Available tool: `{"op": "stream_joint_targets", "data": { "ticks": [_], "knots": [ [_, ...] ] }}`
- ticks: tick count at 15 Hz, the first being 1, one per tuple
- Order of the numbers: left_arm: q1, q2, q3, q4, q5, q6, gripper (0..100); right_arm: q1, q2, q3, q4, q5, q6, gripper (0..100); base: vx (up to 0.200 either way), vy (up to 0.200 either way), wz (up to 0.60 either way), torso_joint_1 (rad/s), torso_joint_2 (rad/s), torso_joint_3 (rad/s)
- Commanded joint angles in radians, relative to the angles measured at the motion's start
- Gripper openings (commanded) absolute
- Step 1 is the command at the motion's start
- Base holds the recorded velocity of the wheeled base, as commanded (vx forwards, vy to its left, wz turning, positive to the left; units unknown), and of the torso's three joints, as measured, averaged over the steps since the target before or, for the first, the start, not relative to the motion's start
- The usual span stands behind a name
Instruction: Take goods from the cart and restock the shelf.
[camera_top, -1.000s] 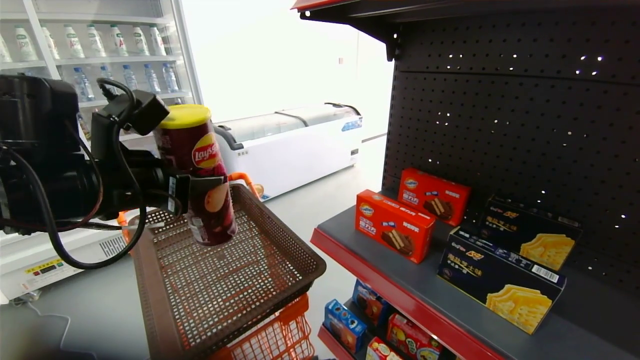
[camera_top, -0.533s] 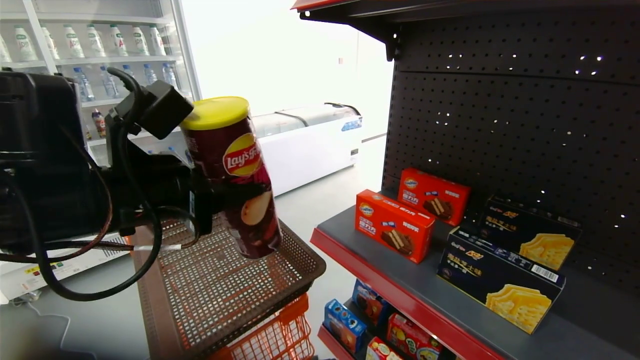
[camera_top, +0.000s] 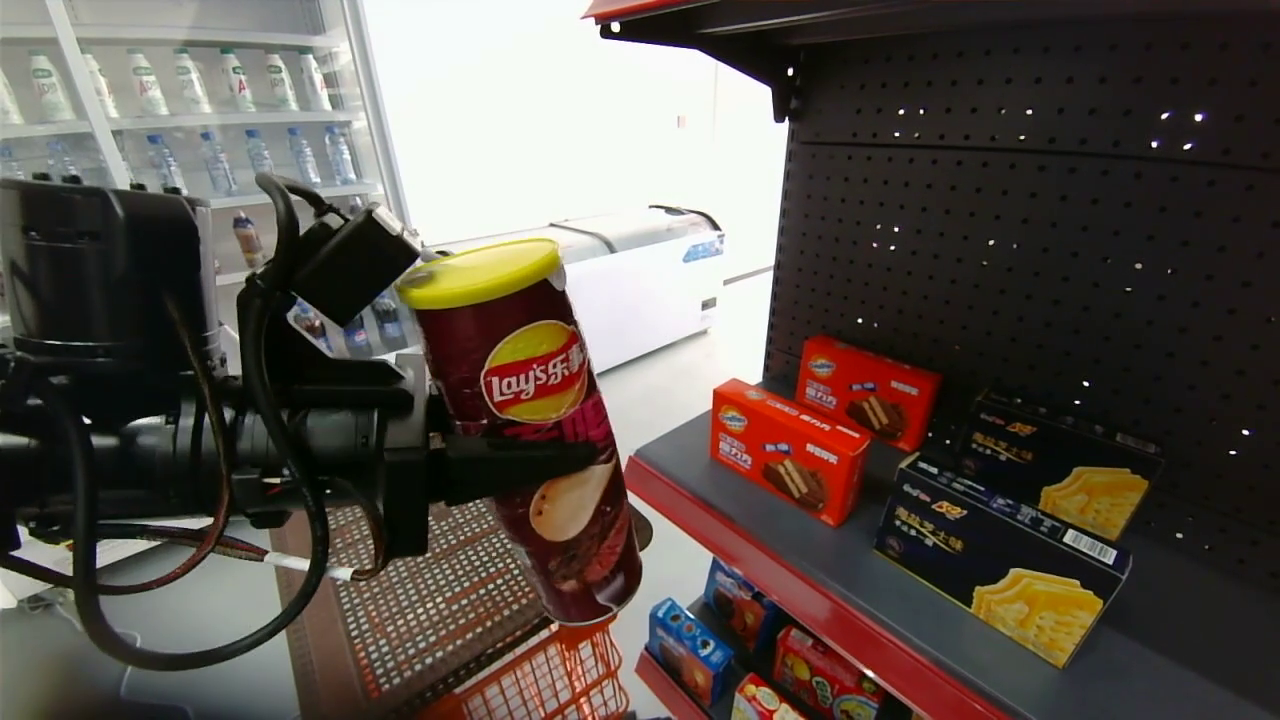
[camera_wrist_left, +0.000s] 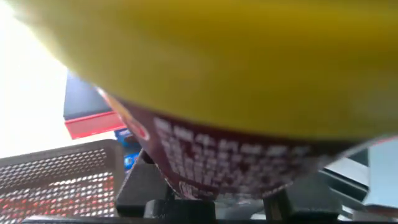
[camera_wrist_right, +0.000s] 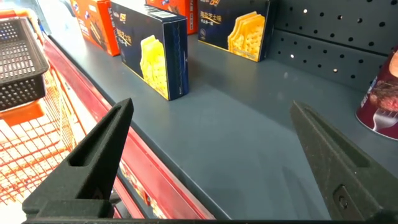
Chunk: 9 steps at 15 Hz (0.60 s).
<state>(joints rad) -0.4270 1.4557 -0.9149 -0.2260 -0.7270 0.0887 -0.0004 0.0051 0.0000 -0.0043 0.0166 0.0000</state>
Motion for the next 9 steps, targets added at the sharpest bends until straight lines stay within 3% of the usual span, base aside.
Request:
{"op": "stream_joint_targets", "data": {
  "ticks": [1,3,9],
  "knots": [
    [-0.018,-0.003,0.004,-0.007,-0.026,0.0,0,0.0,0.001,0.0,0.0,0.0,0.0,100,0.0,0.0,0.0,0.0,0.0,0.0],
    [-0.024,-0.003,0.01,-0.01,-0.109,0.002,0,0.0,0.001,0.0,0.0,0.0,0.0,100,0.0,0.0,0.0,0.0,0.0,0.0],
    [-0.018,-0.003,0.014,-0.016,-0.215,0.006,0,0.0,0.001,0.0,0.0,0.0,0.0,100,0.0,0.0,0.0,0.0,0.0,0.0]
  ]
}}
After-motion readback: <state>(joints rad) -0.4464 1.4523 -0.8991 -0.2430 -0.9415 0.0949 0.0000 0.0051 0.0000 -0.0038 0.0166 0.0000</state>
